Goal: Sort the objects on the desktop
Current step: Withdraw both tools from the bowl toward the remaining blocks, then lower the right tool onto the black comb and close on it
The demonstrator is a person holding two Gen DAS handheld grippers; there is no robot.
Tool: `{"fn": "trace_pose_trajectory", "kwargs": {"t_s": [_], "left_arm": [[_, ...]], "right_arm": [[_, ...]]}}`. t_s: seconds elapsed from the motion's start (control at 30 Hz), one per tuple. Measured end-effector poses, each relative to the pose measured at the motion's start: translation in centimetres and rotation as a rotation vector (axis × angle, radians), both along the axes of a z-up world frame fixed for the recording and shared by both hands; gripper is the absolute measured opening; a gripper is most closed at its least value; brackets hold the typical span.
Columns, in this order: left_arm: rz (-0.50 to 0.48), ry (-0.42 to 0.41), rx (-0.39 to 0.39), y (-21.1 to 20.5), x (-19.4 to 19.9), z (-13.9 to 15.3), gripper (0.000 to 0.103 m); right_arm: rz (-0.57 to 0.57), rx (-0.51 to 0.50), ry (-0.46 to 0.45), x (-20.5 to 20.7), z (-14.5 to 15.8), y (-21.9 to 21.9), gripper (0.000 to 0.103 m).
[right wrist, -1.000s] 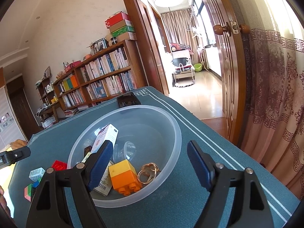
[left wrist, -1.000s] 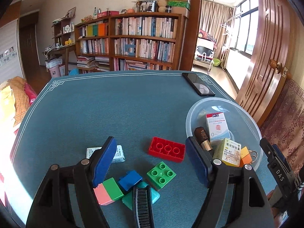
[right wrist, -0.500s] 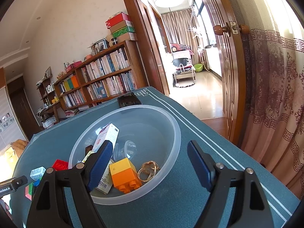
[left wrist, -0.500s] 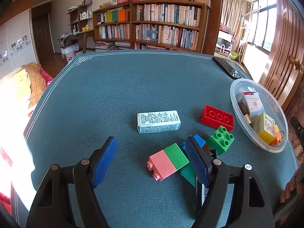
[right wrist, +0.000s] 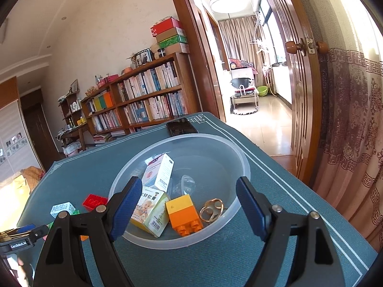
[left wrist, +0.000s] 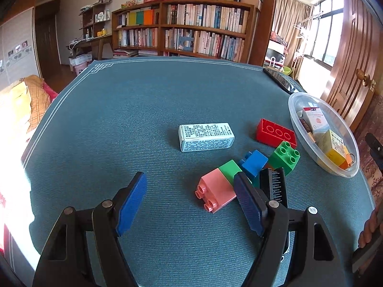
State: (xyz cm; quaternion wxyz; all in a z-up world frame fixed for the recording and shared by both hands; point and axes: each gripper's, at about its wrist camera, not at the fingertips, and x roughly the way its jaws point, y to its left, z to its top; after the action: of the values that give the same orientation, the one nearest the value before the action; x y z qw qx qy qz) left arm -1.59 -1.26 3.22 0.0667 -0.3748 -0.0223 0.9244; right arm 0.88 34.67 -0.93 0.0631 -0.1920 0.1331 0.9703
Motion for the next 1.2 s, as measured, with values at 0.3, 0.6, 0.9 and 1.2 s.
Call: {"fn": "trace_pose_trajectory", "kwargs": {"t_s": [0.3,0.6,0.9,1.2], "left_arm": [[0.079,-0.034,0.118,-2.6,-0.2,-0.3,0.078],[0.141,-0.033,0.135,-3.8,-0.5,-0.5,0.078],[0.154,0.013,0.12,-3.5,-0.1,0.1,0.078],[0.114,0.02,0.142,-3.0,-0.1,0.2,0.078]], "right_arm": [[0.432,-0.019,-0.172,-0.8,-1.2,-10.0,0.084],[0.513,-0.005,-0.304,-2.1,-3.8,-14.4,0.062],[0.593,0.065,-0.354,-2.5,-4.9,-17.5,0.051],[0.583,0.081,-0.378,-2.9,-5.7,-17.4,0.032]]}}
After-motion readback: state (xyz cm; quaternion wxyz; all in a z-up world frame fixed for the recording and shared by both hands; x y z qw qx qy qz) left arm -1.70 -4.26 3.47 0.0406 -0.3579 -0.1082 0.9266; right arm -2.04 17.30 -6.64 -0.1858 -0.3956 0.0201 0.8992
